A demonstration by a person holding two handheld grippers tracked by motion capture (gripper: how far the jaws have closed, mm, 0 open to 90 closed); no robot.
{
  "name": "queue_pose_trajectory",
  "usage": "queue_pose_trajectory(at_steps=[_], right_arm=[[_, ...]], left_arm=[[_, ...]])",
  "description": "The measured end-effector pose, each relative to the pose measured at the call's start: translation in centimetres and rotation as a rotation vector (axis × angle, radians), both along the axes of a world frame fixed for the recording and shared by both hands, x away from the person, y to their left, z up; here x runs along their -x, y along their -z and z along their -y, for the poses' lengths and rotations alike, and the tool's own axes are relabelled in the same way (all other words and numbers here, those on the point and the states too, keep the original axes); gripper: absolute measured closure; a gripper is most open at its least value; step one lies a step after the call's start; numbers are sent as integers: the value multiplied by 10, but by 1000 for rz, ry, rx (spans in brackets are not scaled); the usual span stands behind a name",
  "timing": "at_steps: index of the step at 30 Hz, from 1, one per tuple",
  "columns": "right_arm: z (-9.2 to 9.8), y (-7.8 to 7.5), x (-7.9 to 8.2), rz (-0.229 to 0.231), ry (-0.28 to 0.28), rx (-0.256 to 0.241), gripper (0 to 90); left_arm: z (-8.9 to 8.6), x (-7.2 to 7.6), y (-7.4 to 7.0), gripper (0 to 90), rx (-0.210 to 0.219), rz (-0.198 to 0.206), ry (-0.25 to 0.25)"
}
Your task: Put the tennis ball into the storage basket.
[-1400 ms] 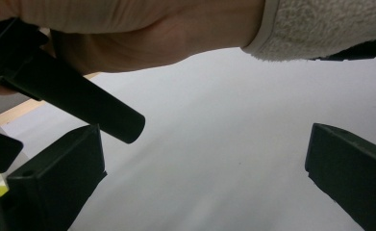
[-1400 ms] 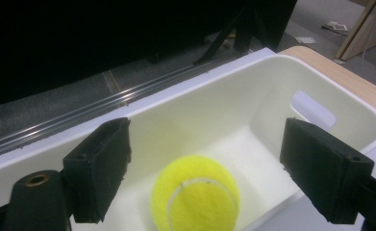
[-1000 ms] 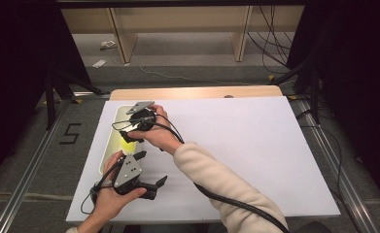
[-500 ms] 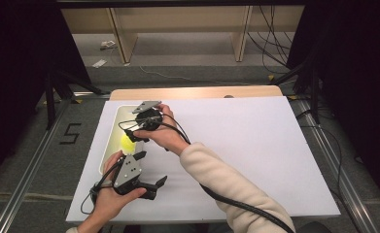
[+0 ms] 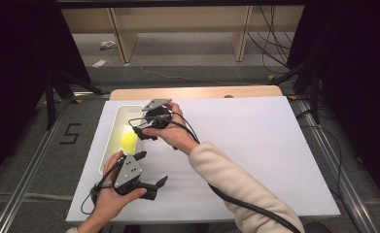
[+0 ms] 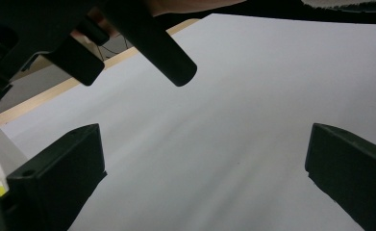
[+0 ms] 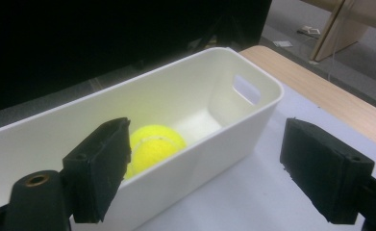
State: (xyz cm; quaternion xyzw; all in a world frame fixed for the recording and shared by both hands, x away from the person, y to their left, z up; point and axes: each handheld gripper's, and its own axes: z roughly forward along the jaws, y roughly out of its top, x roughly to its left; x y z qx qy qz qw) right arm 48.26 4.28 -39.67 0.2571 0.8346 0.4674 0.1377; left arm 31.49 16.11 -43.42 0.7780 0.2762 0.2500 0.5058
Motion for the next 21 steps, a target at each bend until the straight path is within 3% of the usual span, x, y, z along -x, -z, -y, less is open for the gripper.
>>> queue_pose_trajectory(at_steps=[21], right_arm=[[38,-5,2,15,45,-4,186]], left_arm=[[0,0,0,0,3,0,-5]])
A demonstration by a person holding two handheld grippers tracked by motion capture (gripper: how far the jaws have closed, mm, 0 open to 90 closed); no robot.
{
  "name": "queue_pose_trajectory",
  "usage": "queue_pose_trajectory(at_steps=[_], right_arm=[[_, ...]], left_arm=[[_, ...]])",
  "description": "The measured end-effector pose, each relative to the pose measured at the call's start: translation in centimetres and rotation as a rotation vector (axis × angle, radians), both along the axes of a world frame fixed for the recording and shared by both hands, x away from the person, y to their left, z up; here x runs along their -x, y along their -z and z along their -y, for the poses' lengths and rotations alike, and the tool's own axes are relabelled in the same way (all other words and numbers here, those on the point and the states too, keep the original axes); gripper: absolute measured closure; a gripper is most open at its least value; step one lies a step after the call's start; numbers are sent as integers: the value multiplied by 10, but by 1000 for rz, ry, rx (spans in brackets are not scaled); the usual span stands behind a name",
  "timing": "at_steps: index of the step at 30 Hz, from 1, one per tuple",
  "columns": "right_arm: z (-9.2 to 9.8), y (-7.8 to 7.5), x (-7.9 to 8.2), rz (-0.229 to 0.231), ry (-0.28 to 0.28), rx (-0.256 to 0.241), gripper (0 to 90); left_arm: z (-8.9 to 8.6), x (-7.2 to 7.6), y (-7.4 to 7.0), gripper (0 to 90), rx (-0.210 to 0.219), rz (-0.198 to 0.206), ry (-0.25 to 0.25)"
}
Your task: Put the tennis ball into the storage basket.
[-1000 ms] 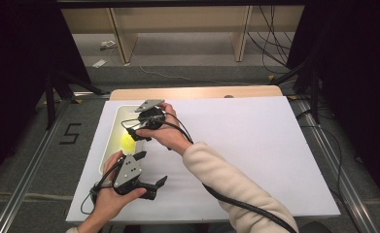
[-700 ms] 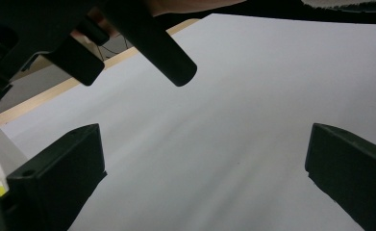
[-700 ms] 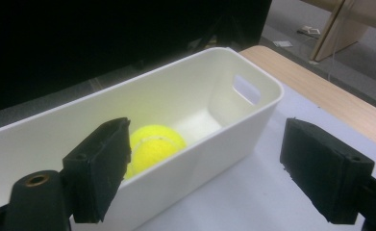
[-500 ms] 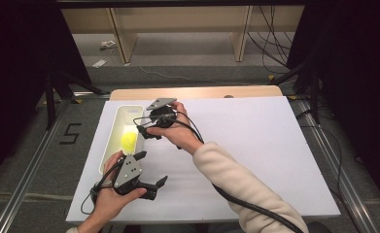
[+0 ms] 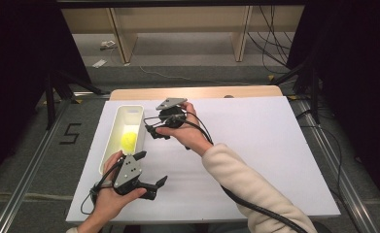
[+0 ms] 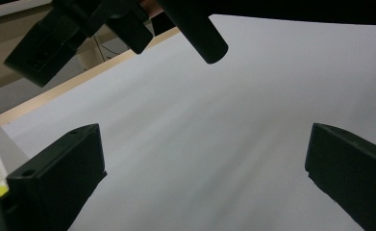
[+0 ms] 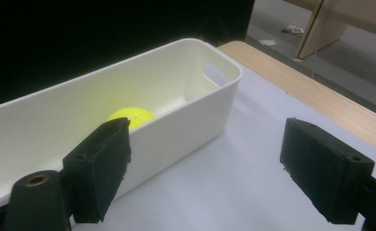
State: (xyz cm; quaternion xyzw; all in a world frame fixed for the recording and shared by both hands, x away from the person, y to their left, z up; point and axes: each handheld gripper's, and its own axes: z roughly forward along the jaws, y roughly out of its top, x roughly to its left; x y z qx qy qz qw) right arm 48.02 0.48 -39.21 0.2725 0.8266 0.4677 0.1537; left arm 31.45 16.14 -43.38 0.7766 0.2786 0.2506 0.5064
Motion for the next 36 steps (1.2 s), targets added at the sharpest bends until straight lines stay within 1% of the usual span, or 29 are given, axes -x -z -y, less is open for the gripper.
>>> queue_pose_trajectory(at_steps=[4,9,11,16,21,24,36], right_arm=[[9,0,1,-2,10,1,186],[19,1,1,6,24,-5,186],[23,3,2,-5,30,-4,186],[34,5,4,-5,37,0,186],[49,4,3,-3,67,-10,186],[57,5,2,-10,79,-12,186],[74,11,3,-29,102,-12,186]], left_arm=[[0,0,0,0,-2,3,0],[0,0,-1,0,0,5,1],[0,0,-1,0,0,5,-1],[0,0,-1,0,-3,6,0],[0,0,-1,0,-3,7,1],[0,0,-1,0,-2,8,-1],[0,0,-1,0,-3,9,-1]])
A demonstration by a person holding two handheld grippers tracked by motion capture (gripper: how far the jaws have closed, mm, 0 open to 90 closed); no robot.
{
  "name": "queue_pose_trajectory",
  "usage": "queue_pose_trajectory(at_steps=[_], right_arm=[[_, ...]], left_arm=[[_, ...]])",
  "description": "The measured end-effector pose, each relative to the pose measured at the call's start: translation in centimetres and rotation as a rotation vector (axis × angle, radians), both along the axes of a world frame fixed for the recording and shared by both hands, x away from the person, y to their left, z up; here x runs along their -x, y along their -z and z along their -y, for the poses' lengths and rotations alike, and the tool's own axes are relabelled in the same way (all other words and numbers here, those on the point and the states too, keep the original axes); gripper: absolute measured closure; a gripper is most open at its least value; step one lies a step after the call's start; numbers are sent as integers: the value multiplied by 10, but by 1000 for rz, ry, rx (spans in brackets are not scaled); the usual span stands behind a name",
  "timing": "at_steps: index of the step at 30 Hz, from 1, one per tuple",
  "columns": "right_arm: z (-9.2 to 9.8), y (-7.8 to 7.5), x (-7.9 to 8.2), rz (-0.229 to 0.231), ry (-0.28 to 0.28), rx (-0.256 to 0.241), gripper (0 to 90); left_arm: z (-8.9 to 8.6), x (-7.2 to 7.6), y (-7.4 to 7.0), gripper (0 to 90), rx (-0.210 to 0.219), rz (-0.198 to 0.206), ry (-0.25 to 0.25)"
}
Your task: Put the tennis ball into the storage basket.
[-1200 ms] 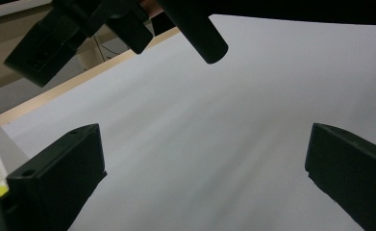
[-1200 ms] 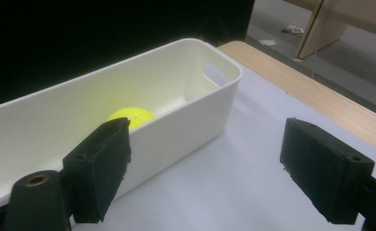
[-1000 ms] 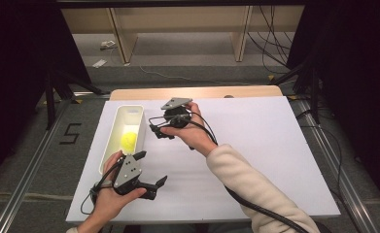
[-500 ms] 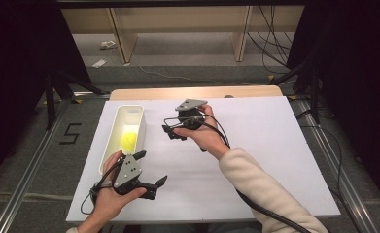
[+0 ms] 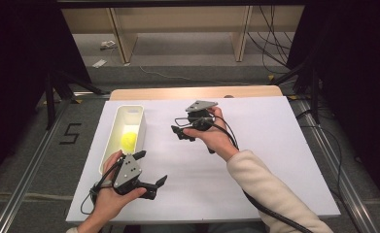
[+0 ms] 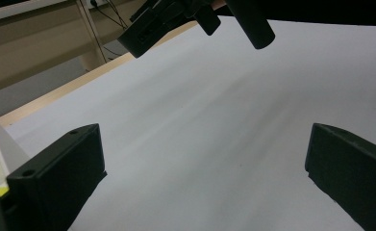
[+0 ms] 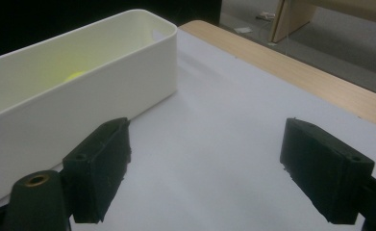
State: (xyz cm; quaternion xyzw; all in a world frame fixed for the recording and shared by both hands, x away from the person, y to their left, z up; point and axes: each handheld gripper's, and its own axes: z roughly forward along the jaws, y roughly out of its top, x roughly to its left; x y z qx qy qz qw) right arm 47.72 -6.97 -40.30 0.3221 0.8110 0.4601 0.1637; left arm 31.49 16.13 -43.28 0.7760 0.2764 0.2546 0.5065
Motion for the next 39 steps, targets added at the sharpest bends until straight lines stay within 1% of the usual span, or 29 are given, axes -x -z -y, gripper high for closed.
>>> queue_pose_trajectory(at_steps=[6,11,18,30,32,39], right_arm=[[10,1,2,-10,14,-3,185],[21,1,3,-4,27,-7,185],[34,1,5,-8,47,-15,186],[53,7,10,-20,72,-20,186],[55,8,11,-18,79,-23,186],[65,9,16,-11,86,-18,186]], left_arm=[[0,0,0,0,1,-3,-1],[0,0,1,0,0,-4,-2],[0,0,0,0,-1,-1,-3],[-1,0,0,0,4,-3,-8],[-1,0,0,0,2,2,-8],[-3,-1,0,0,3,1,-12]])
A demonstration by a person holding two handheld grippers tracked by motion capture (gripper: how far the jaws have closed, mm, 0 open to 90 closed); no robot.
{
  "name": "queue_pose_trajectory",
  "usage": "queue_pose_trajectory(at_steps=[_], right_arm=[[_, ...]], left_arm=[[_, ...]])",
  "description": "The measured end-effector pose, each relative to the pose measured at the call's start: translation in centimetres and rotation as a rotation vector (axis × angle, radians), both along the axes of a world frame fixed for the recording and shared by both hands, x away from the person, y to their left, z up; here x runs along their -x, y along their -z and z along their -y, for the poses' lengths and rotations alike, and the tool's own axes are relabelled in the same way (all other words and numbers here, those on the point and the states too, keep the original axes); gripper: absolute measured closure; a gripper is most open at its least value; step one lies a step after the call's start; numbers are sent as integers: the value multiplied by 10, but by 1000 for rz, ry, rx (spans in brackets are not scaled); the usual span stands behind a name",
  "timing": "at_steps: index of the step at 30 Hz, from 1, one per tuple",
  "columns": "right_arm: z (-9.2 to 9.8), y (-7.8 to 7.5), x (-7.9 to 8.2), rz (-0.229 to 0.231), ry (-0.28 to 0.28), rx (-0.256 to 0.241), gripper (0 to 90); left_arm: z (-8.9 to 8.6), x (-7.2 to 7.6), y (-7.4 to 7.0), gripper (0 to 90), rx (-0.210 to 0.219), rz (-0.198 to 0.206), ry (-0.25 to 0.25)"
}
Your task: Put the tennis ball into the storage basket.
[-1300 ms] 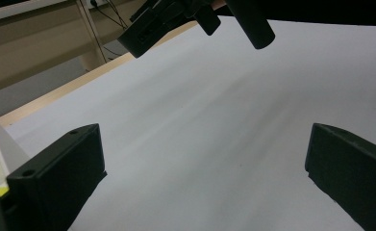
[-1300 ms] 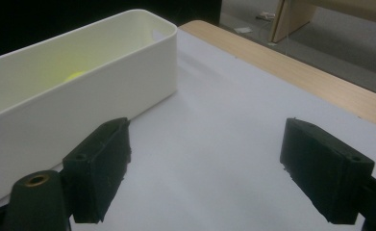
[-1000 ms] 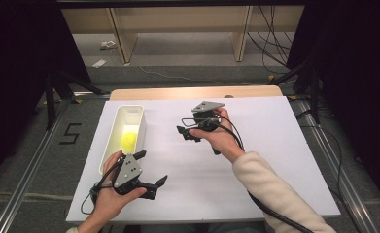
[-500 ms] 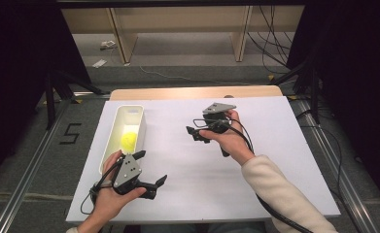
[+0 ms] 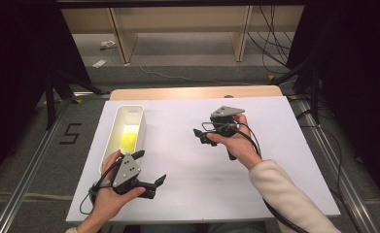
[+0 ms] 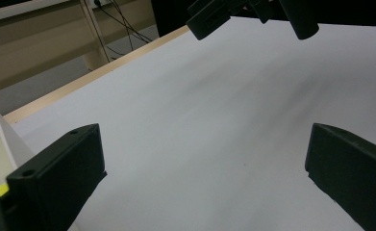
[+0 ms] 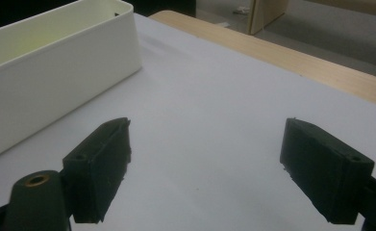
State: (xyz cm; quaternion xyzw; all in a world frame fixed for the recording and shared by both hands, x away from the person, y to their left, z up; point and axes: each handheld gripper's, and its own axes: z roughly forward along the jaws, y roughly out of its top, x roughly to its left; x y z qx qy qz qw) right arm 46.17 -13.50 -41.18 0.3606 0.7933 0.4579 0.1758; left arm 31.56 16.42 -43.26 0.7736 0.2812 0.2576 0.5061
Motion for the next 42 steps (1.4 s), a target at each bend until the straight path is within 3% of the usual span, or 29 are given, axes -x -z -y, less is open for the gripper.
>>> queue_pose_trajectory(at_steps=[20,42], right_arm=[[32,1,12,3,40,-5,186],[83,8,37,-9,97,-14,186]], left_arm=[[0,0,0,0,-1,0,-3],[-2,-1,-1,0,6,2,-18]])
